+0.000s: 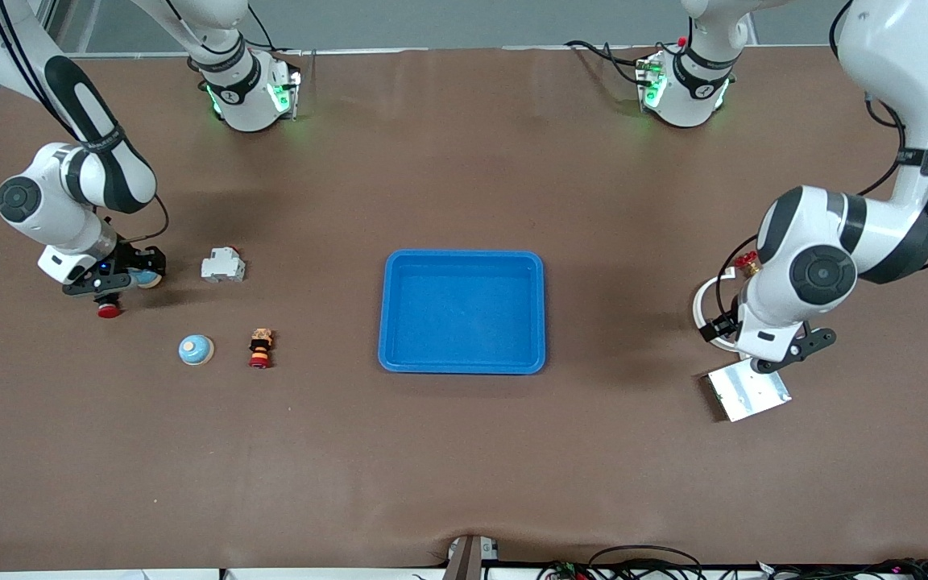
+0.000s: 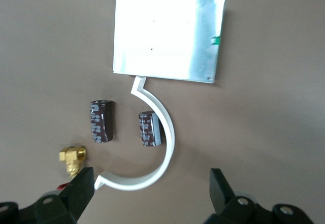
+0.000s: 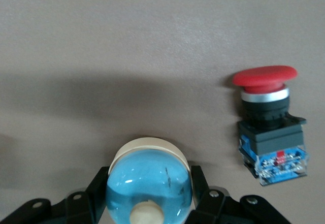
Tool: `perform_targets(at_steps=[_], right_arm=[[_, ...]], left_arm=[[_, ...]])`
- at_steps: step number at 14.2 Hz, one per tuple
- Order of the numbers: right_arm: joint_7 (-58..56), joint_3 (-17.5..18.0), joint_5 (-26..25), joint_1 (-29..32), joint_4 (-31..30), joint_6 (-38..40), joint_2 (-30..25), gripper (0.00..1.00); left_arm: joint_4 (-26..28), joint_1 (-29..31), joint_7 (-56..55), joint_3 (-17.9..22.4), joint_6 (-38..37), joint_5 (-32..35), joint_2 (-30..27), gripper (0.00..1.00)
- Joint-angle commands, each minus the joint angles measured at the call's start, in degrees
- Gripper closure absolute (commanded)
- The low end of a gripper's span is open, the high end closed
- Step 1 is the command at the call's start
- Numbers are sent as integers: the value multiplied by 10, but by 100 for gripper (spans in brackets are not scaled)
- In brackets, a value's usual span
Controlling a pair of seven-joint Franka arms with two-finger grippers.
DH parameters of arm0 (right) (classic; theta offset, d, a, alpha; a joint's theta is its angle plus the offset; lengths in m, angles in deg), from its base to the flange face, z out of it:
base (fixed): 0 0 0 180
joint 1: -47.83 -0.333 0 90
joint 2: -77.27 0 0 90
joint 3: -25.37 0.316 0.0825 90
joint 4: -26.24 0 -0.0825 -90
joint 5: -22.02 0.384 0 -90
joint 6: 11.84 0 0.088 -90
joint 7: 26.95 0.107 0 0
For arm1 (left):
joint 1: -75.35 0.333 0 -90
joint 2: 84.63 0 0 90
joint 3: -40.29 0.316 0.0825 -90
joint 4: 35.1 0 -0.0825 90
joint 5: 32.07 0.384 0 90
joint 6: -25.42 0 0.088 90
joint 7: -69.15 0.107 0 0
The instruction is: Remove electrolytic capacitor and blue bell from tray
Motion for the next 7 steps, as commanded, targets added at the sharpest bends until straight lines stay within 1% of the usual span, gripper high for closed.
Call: perform_targets(at_steps=[1,3,4,5,6,7], right_arm=[[14,3,-5,-2,0,-10,4,100],[14,3,-5,-1,1,-10,12,100],[14,3,-5,0,3,-10,15,93],[14,3,-5,0,4,-12,20,92],[14,3,-5,0,4,-17,22,78],[14,3,-5,1,5,-17,23,10]], left_arm=[[-11,2,17,-12,-52,-6,-71,0],[-60,2,78,-13,-95,-8,-76,0],[-89,2,111,-13,-119,-8,-76,0],[-115,3,144,-13,-142,-9,-76,0],[-141,2,170,-13,-175,-18,-77,0],[-174,3,186,-13,-214,-35,-78,0]])
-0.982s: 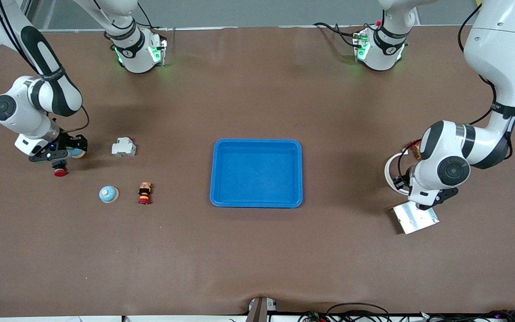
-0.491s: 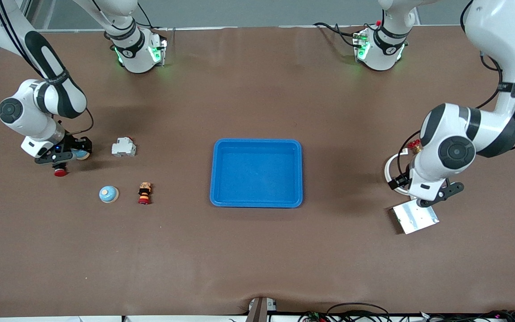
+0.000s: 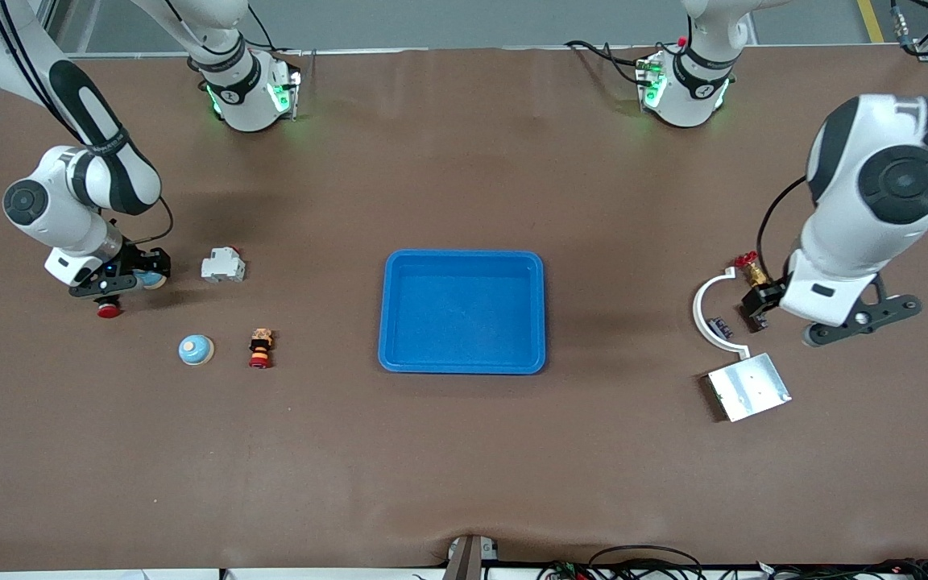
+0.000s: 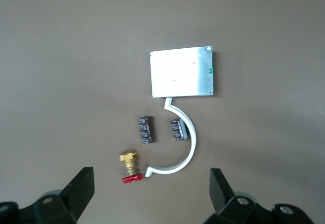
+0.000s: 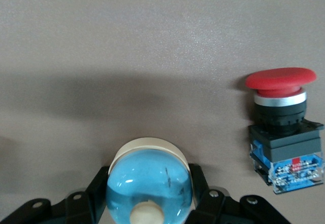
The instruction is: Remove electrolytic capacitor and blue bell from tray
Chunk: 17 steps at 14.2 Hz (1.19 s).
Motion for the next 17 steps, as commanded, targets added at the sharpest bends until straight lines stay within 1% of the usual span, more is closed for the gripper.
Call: perform_targets(at_steps=[1,2,5,7,10,12,13,15,17], right_arm=[[13,2,-5,1,4,-11,15,0],[13,2,-5,-1,4,-6,13,0],[14,3,-5,-8,4,1,-9,0],[24,4,-5,-22,8,67,-41,0],[104,10,-5,-76,30,189,-107,0],[175,15,-1,-113,32,222,-142,0],[204,15,9,-140,33,228,-152,0],[245,15,56,-180,47,243,-160,0],[248,15,83,-209,85,284,-159,0]], left_arm=[[-90,3,66,-1,-94,-34,7,0],[-111,3,91,0,-114,-37,6,0],[-119,4,112,-1,-119,-44,-22,0],[-119,5,139,3,-119,-72,-43,0],[-119,5,160,6,-119,-87,-61,0],[-118,8,159,3,-120,-94,-66,0],[-118,8,160,4,-120,-100,-69,0],[-116,8,161,8,-121,-121,-78,0],[-110,2,161,19,-125,-140,-97,0]])
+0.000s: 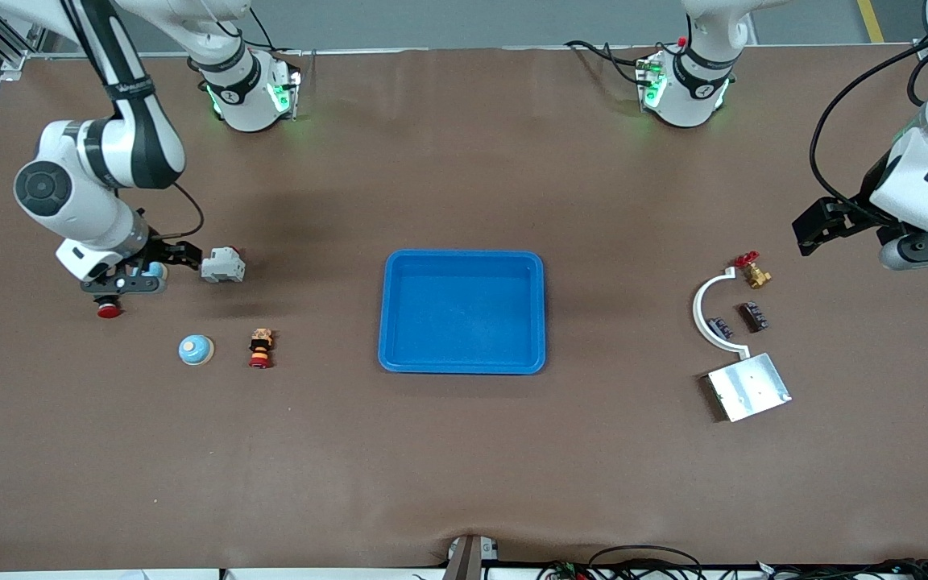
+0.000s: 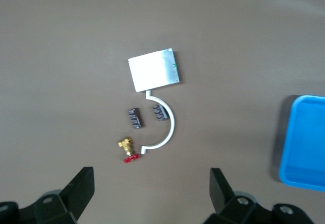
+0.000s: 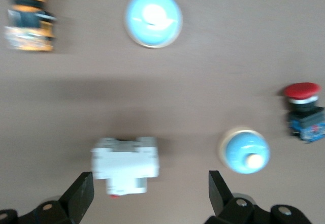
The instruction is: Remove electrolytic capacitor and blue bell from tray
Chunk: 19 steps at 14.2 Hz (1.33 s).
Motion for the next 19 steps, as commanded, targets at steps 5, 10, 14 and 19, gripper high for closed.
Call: perform_targets(at_steps=[5,10,14,19], right_arm=[[18,-5,41,-55,229,285,0,0],[39,-12,41,-52,288,338,-33,0],[40,-13,40,-31,325,350,-61,0],[38,-18,40,-7,405,412,-62,0]], left_arm=[[60,-114,20,131,-18,-52,-91,0],[93,-179,20,202,-26,-55,-127,0],[86,-180,19,204,-31,-60,-121,0],[83,-185,19,203,-33,-60,-113,0]])
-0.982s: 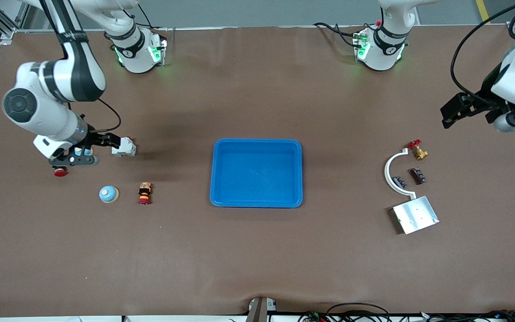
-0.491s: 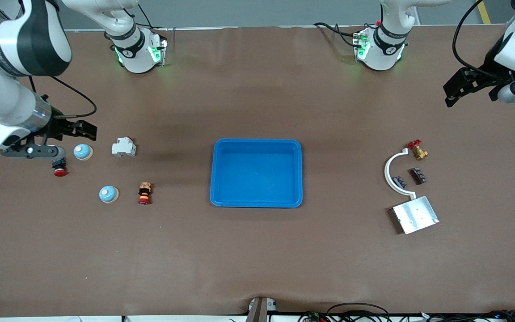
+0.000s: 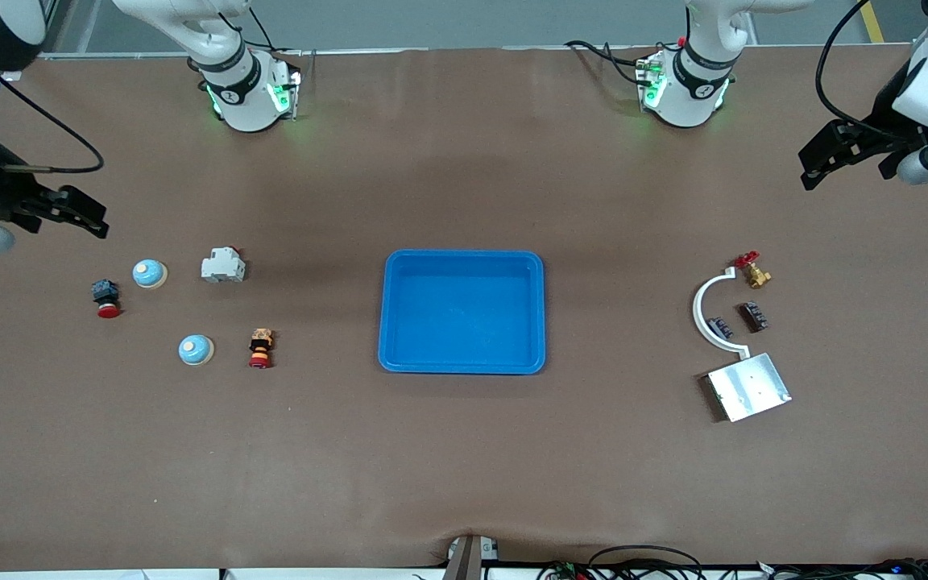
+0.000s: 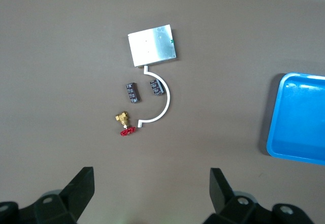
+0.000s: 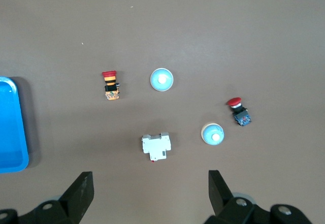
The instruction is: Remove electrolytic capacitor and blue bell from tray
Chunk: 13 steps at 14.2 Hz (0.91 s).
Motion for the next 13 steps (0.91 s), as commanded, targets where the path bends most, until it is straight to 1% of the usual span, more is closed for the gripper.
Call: perform_targets(at_steps=[1,3,5,6,8,10,13], right_arm=[[5,0,8,14,59,44,2,0],[-1,-1,9,24,70,52,1,0],[-3,-5,9,26,84,57,-4,0],[-3,-5,10,26,90,66,-8,0],[-4,-17,10,26,90,73,-13,0],[-6,-18,11,26,90,75,-17,0],[-33,-27,11,26,89,74,-18,0]], left_arm=[[-12,-12,12,7,-7,-13,9,0],[-21,-13,40,6,-26,-18,25,0],[-13,-1,88,10,-26,-66,34,0],[-13,-1,91,12,-25,-69,33,0],[-16,0,91,15,-23,-61,25,0],[-14,34,98,15,-25,-61,13,0],[-23,36,95,19,-25,-48,12,0]])
